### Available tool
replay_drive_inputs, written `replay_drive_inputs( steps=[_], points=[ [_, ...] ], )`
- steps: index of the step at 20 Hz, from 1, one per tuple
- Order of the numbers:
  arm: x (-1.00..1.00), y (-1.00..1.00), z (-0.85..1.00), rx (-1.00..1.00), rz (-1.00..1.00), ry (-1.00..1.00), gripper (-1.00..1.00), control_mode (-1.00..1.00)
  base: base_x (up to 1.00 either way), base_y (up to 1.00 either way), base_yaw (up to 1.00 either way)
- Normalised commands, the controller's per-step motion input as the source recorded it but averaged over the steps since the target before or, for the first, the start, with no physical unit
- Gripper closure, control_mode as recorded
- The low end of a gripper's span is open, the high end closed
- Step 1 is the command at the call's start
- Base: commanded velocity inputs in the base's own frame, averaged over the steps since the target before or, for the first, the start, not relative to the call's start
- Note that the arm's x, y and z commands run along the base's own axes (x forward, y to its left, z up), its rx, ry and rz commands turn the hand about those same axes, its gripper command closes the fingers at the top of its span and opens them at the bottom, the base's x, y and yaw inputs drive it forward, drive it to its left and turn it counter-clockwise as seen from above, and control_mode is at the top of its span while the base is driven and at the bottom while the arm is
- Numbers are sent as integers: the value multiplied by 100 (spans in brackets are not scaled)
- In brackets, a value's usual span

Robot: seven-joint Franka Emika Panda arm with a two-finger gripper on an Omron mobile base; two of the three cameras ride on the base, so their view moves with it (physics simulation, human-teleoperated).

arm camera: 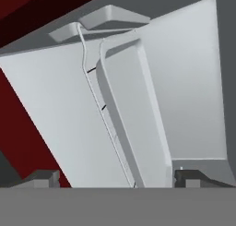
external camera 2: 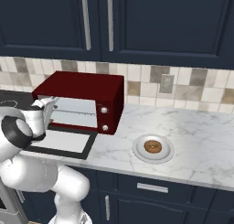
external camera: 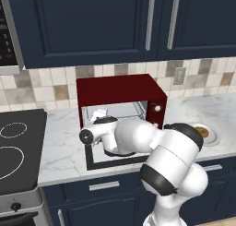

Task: Pick up the bagel from the plate, place it on the toaster oven rack, close the door, and set the timer.

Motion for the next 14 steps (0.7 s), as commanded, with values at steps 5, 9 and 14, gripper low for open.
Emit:
replay_drive_inputs(
  steps=[5, 9, 14],
  points=[
    [20, 0, -16, -3, 0, -4, -100, -100, 0, 0, 0],
    [17, 2, -17, -3, 0, -4, -100, -100, 0, 0, 0],
    [21, 2, -13, -3, 0, -3, -100, -100, 0, 0, 0]
  ],
)
